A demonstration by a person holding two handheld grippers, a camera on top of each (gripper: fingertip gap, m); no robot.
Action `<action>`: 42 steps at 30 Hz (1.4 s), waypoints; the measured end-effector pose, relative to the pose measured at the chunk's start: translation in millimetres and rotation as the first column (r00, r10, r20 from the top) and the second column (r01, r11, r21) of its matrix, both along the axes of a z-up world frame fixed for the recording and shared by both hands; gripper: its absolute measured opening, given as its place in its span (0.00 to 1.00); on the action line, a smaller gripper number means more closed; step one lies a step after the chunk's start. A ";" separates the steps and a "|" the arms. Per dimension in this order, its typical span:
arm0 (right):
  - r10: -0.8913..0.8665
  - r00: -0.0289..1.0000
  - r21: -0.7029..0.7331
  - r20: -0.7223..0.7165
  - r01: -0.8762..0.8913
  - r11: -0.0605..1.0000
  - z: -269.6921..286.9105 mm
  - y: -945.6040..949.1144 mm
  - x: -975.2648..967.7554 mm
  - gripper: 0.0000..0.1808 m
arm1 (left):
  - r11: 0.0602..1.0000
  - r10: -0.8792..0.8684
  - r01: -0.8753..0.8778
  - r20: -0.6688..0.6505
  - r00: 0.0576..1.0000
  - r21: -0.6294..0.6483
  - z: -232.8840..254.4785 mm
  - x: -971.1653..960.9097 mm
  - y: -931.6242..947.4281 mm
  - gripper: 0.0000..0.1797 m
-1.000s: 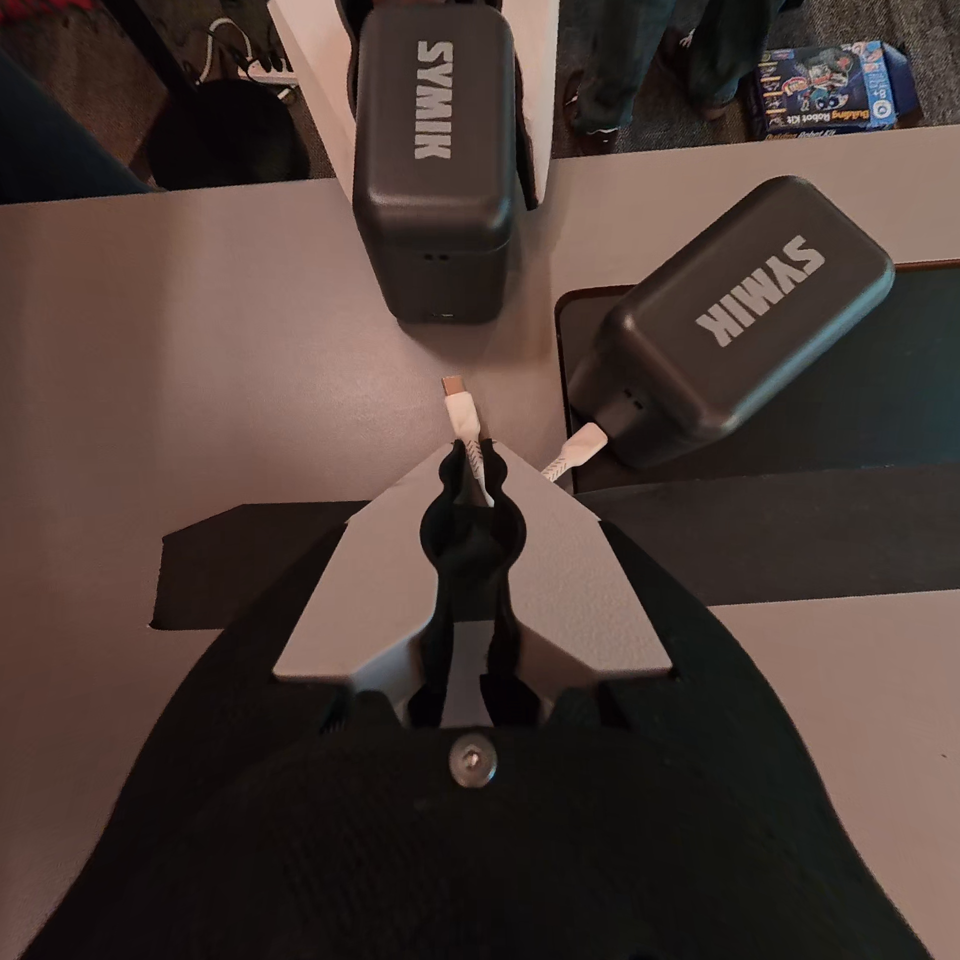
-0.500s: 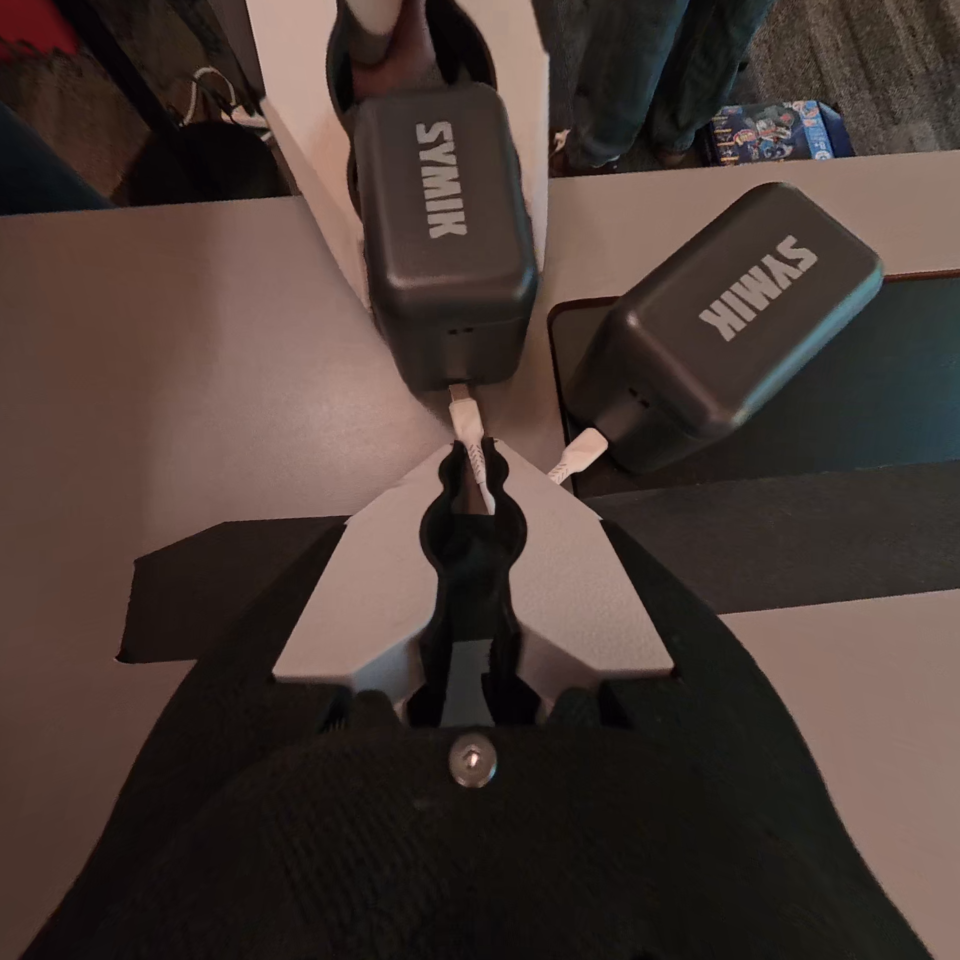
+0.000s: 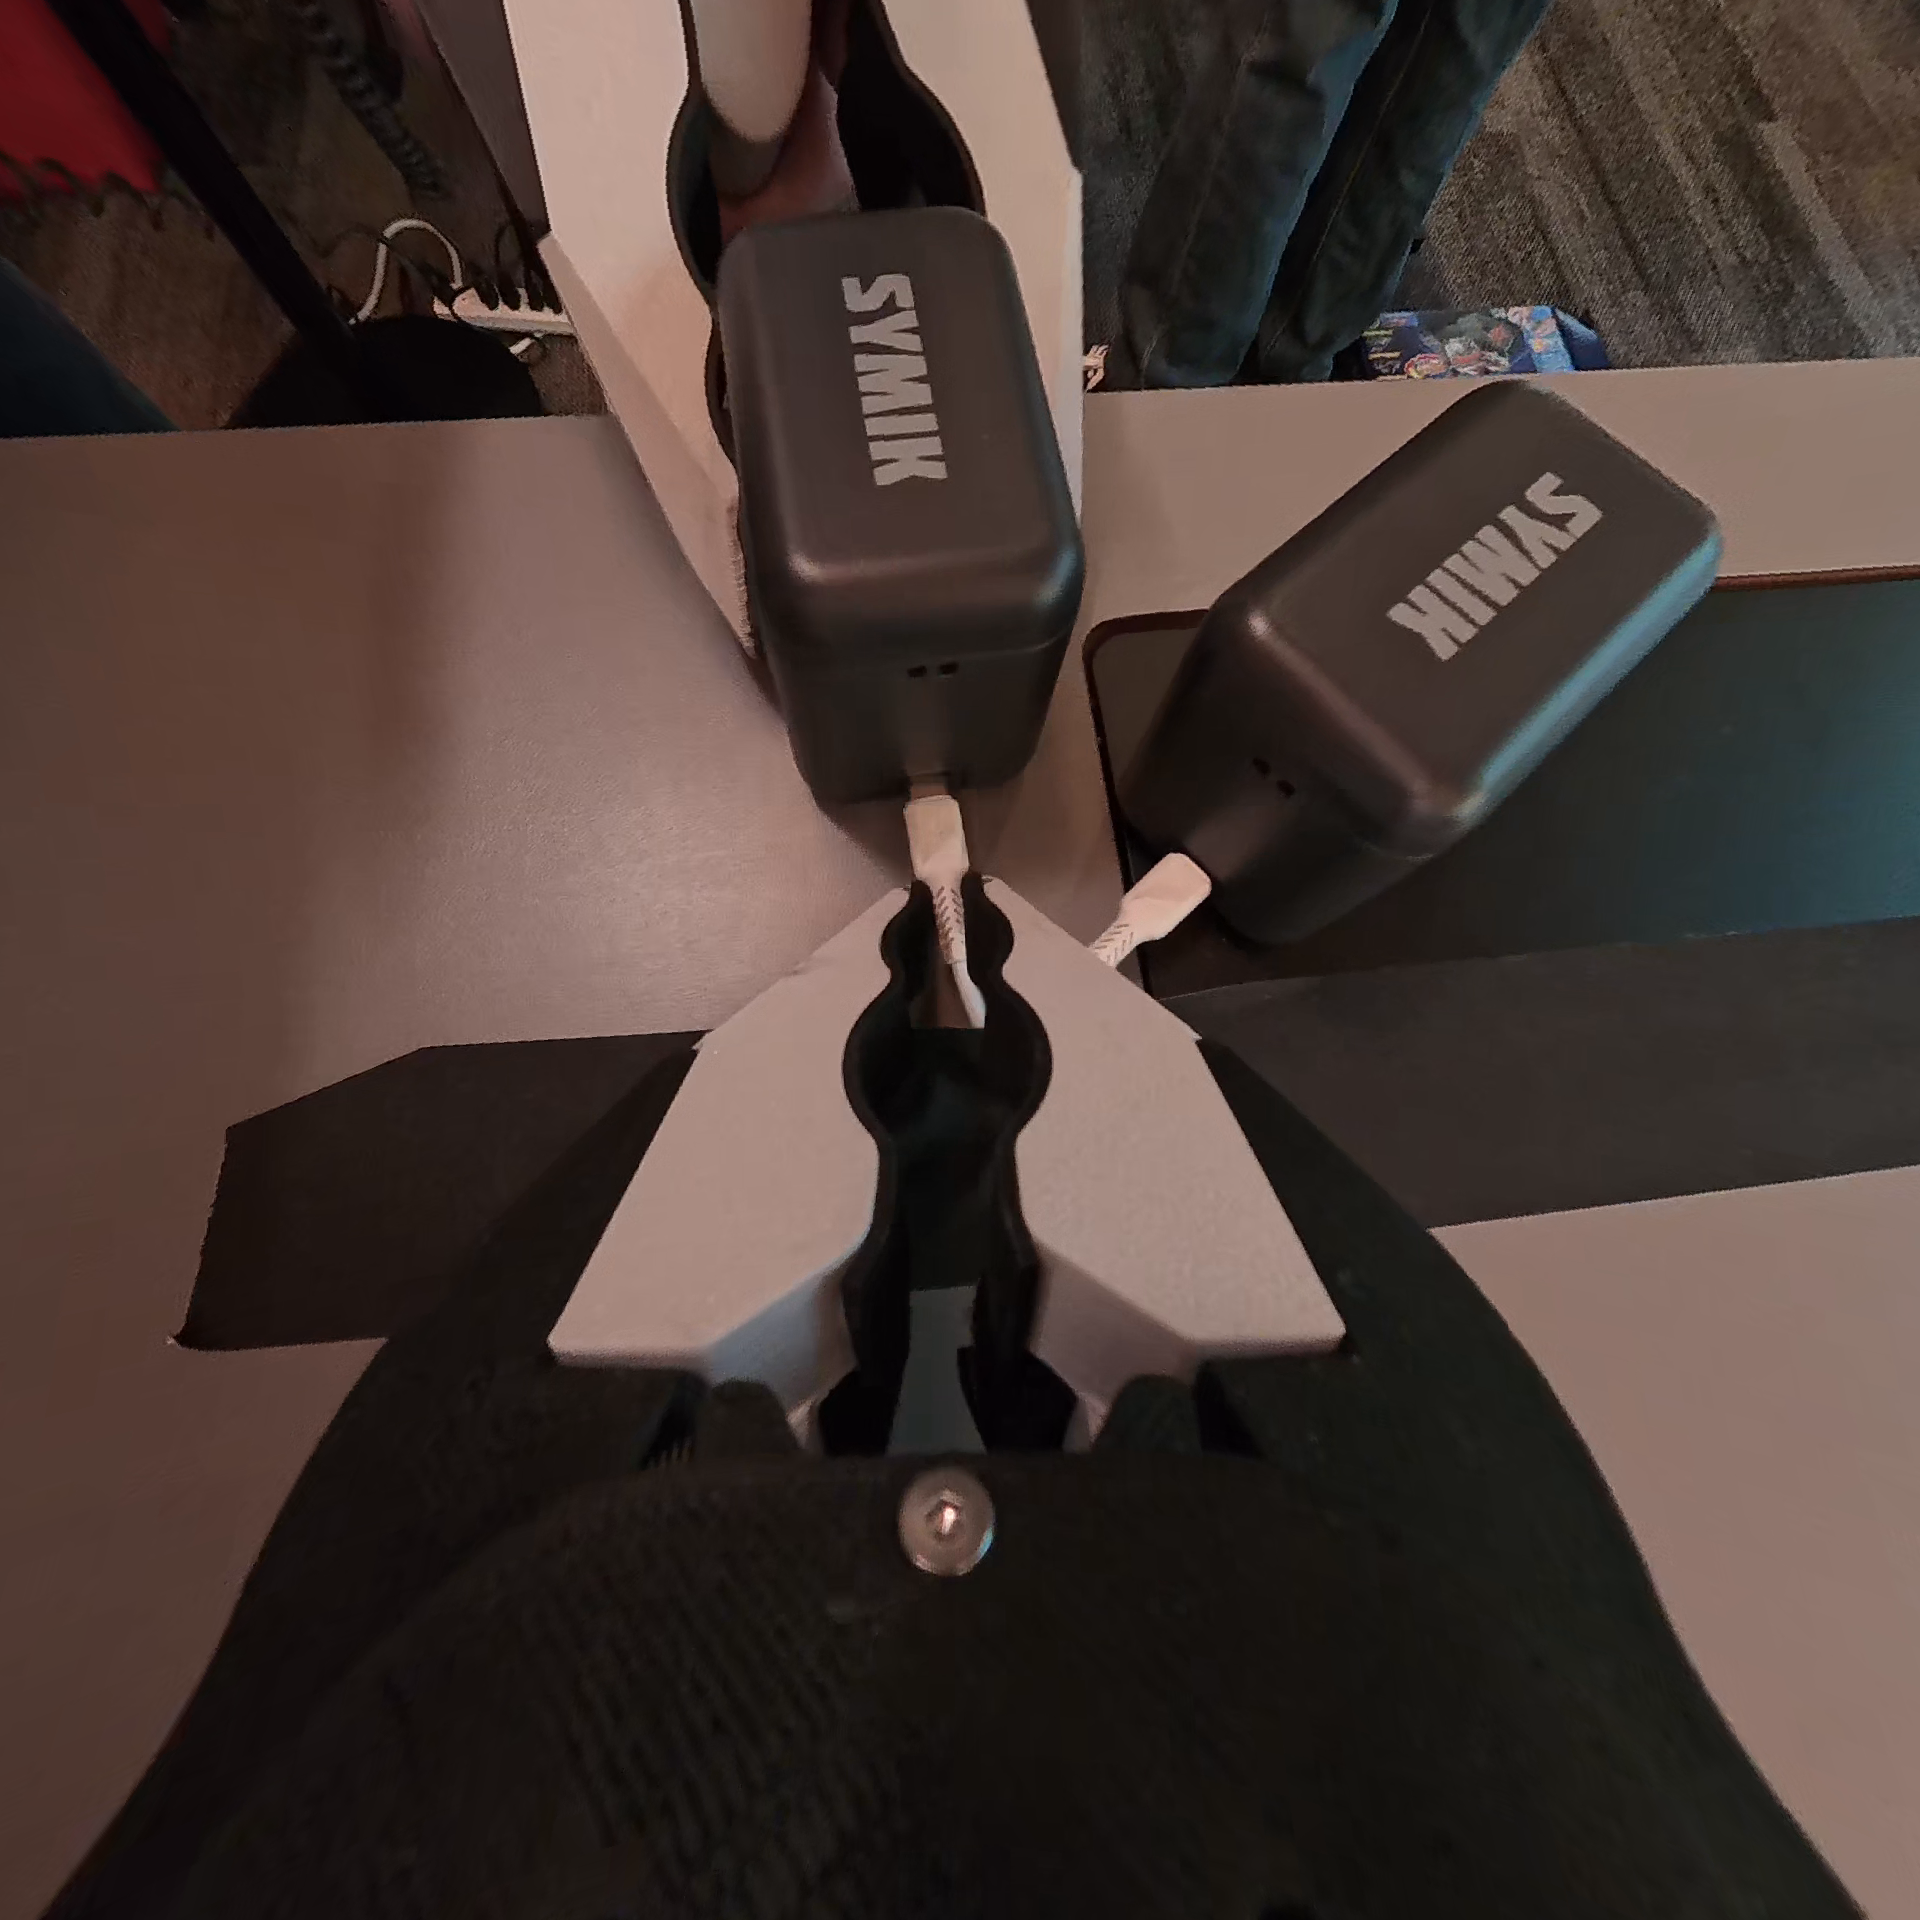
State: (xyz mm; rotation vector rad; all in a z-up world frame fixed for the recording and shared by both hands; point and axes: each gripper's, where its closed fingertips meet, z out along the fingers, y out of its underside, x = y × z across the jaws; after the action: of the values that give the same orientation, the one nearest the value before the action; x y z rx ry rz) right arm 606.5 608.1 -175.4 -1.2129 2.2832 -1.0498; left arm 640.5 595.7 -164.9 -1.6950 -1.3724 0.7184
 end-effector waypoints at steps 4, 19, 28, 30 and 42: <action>-0.010 1.000 -0.003 -0.008 0.010 1.000 -0.7 1.7 -0.1 0.03 | 1.000 -0.025 0.025 -0.003 1.000 -0.009 0.2 -0.9 1.5 0.33; -0.055 0.998 0.032 -0.007 0.055 0.998 -1.0 1.6 1.3 0.03 | 1.000 0.016 -0.017 -0.042 0.999 -0.011 4.3 -5.6 4.6 0.33; -0.044 0.999 0.072 0.007 0.043 0.996 -2.8 1.9 1.2 0.03 | 1.000 -0.012 0.010 -0.104 0.994 -0.023 10.5 -10.9 6.4 0.33; -0.048 0.999 0.099 0.024 0.045 0.994 -2.9 1.9 0.7 0.03 | 0.999 -0.009 0.005 -0.091 0.996 -0.045 8.7 -9.5 5.6 0.33; -0.145 0.982 0.161 -0.120 0.164 0.973 46.8 50.4 -36.0 0.18 | 0.995 0.045 -0.033 -0.123 0.991 0.098 31.0 35.9 -13.5 0.36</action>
State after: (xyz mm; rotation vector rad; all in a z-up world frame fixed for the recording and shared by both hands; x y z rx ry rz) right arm 570.5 658.5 -128.6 -1.0613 2.5266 -0.8371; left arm 676.5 582.2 -133.9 -1.5267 -1.3345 0.7559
